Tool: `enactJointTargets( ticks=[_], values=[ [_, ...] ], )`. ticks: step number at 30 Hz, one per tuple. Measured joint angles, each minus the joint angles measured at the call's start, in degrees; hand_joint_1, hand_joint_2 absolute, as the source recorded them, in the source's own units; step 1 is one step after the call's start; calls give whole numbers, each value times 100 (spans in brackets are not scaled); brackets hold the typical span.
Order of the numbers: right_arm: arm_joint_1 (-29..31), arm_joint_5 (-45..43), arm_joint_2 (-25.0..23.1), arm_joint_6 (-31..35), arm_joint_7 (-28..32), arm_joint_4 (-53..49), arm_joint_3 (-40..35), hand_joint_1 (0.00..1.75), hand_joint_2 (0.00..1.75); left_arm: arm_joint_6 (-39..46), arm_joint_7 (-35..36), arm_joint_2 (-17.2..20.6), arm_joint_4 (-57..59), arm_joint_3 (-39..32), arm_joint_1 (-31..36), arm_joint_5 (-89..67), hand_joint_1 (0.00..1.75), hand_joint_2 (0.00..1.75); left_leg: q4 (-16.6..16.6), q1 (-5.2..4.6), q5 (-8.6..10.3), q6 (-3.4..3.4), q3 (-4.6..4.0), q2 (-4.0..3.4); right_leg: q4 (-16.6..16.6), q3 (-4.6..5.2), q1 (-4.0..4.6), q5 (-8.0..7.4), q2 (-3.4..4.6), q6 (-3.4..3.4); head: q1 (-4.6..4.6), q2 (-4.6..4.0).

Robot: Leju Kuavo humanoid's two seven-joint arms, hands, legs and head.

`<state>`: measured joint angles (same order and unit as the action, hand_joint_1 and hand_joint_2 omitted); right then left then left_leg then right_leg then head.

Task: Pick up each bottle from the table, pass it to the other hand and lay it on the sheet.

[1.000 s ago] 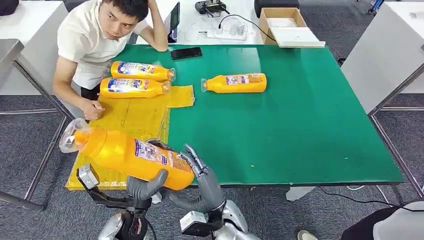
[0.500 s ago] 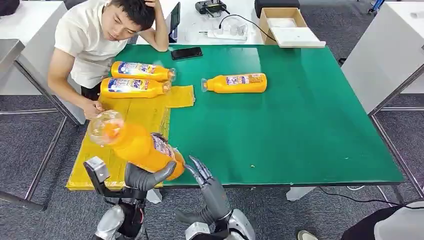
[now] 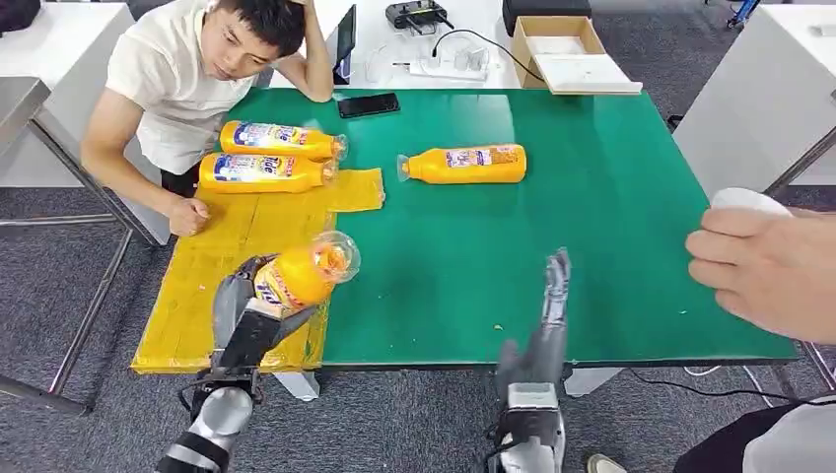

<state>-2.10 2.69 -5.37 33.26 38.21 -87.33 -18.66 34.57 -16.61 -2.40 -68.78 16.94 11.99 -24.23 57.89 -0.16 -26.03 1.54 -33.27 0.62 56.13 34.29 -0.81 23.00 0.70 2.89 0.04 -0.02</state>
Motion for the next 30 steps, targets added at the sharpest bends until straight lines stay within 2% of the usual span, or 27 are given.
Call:
enactJointTargets(
  ticks=[7,13,18,24,25,26,27,28,30],
  values=[
    [-85,-31,-241,-162,0,-346,546,0,0,206,169,-35,666,-28,366,-395,175,175,0,0,0,0,-3,0,1,3,0,0,-1,1,0,2],
    [-44,-59,-492,-509,0,-298,677,0,0,503,1207,15,2232,-76,1350,-2164,175,175,0,2,3,-3,-3,-1,2,1,1,-1,-1,0,-2,2],
    [9,-114,-602,-649,0,-127,769,0,0,83,1922,85,3392,-81,1900,-2862,175,175,0,2,6,-4,-3,-1,7,2,1,-2,-1,0,0,2],
    [90,50,-623,-640,0,170,808,0,0,-419,2068,131,3995,-74,2276,-3264,175,175,0,1,5,-4,0,9,4,-6,-1,0,-5,-1,0,0],
    [98,52,-623,-640,0,214,808,0,0,-472,2085,131,4041,-66,2317,-3341,168,175,0,1,5,-4,1,10,4,-8,-1,0,-6,-1,0,2],
    [105,52,-626,-644,0,280,810,0,0,-513,2101,131,4084,-59,2350,-3395,154,175,0,1,5,-4,3,8,3,-9,-1,0,-5,-1,0,0],
    [112,52,-626,-644,0,316,810,0,0,-535,2098,131,4102,-57,2367,-3397,155,175,0,1,5,-4,5,6,3,-9,0,-1,-5,-1,-2,2],
    [116,50,-626,-647,0,358,812,0,0,-603,2037,131,4117,-57,2381,-3362,131,175,0,1,5,-4,7,3,3,-10,0,-2,-5,-2,0,2],
    [126,63,-626,-649,0,454,814,0,0,-897,1656,105,4124,-81,2404,-3003,131,175,0,1,6,-4,15,4,5,-16,0,-3,-5,-4,0,2]
  ],
)
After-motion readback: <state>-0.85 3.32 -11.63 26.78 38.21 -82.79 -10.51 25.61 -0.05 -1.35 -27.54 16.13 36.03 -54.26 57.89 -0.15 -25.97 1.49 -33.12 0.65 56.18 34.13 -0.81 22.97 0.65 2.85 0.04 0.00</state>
